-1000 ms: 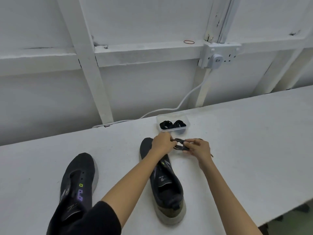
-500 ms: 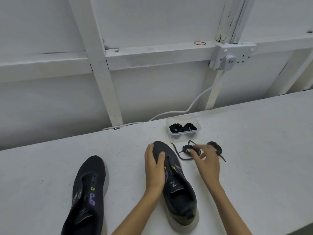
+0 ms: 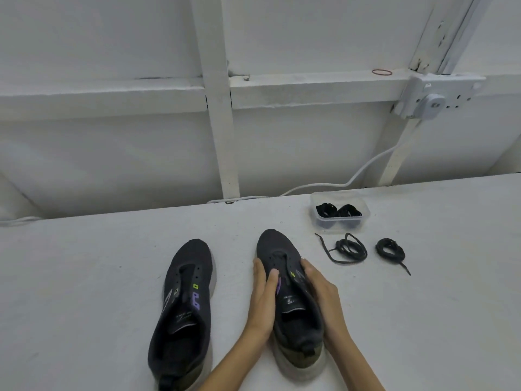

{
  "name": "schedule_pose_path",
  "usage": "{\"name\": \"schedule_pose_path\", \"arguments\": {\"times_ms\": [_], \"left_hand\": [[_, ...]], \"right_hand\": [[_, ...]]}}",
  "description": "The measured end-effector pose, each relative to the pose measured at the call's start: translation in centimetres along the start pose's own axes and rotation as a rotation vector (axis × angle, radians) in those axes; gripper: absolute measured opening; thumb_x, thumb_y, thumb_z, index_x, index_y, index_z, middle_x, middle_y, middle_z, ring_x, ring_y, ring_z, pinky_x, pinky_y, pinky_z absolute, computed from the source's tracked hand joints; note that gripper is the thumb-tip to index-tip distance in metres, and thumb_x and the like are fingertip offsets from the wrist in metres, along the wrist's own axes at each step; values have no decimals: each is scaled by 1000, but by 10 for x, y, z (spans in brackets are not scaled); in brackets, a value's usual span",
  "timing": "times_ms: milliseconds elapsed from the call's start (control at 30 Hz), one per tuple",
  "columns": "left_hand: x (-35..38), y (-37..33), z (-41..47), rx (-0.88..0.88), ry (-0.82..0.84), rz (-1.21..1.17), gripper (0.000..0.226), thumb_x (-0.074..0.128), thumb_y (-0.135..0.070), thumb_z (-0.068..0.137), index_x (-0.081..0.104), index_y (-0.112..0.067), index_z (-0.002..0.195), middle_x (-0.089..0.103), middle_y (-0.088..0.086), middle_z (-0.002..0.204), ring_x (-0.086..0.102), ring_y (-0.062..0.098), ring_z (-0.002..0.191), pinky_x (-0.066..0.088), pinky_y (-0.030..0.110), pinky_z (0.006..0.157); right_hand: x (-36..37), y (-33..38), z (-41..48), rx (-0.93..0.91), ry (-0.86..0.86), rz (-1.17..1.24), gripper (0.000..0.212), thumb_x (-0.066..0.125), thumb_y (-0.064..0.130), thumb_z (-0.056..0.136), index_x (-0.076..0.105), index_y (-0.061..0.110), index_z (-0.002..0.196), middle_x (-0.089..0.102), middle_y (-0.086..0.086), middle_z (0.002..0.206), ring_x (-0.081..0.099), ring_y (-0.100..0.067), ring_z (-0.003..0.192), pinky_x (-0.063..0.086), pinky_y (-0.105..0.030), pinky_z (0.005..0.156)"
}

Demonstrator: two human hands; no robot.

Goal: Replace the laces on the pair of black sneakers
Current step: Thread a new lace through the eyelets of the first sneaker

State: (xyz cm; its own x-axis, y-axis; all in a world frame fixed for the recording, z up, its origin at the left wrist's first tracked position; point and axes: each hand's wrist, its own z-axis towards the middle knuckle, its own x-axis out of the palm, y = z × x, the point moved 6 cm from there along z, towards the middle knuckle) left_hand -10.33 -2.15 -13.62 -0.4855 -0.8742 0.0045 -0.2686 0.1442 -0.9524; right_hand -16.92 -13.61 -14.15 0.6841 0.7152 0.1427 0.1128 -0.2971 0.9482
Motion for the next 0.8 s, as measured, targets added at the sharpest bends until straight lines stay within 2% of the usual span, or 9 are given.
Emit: {"name": "schedule_pose_path", "arguments": {"times_ms": [133,167,200,233,367,467,600,700,800], "left_hand": [[-17,-26,-15,-5,-28,-51,61,34,-44,103,9,-26,155,12,-18,159,12,-2,144,9,19,116],[-25,-35,-19,22,-51,-58,59,35,-43,103,12,-27,155,14,-20,158,14,-5,141,11,17,112],[-34,-47,-24,53,-80,-65,58,36,-42,103,15,-29,155,16,-20,157,16,-8,137,13,17,110],[-47,-58,-28,84,-111,-75,57,38,-42,102,19,-30,154,18,-21,157,19,-9,135,14,17,110],[-109,-85,-46,179,-251,-42,51,42,-37,101,30,-30,151,29,-20,152,26,-3,137,21,18,107],[-157,-73,-51,163,-339,13,51,44,-34,102,32,-28,151,31,-15,154,30,0,135,24,17,101],[-183,-21,-49,-16,-299,-23,56,46,-33,101,27,-22,153,29,-8,156,31,9,141,25,18,101],[-179,0,-49,-46,-221,-114,44,45,-30,102,42,-22,146,49,-6,146,52,6,125,43,18,94],[-182,1,-53,-33,-199,-114,33,43,-30,103,56,-24,132,67,-3,125,65,11,111,52,20,83]], "right_hand": [[8,20,-8,3,51,-97,21,55,27,98,73,17,103,75,5,98,68,-12,98,52,-32,93],[11,33,-11,-16,70,-122,24,54,28,99,71,17,112,73,6,108,65,-9,104,40,-38,108],[14,44,-15,-53,81,-148,30,54,30,99,65,21,125,65,14,121,57,-2,114,43,-27,101],[19,56,-20,-104,88,-167,37,54,31,98,57,26,135,56,19,131,48,3,121,29,-17,95],[71,82,-56,-261,244,-158,43,55,30,97,48,40,138,44,34,136,37,24,121,31,-6,96],[122,52,-70,-137,415,-148,47,51,40,98,41,42,143,38,32,141,35,14,129,27,-17,108],[161,-13,-58,52,426,-14,55,42,50,99,35,32,150,33,16,155,29,5,137,21,-29,121],[180,-52,-50,117,430,68,64,52,62,91,49,24,143,52,4,146,45,-11,136,30,-41,119],[193,-84,-44,173,442,95,81,63,73,78,44,33,146,45,9,151,41,-11,140,29,-43,118]]}}
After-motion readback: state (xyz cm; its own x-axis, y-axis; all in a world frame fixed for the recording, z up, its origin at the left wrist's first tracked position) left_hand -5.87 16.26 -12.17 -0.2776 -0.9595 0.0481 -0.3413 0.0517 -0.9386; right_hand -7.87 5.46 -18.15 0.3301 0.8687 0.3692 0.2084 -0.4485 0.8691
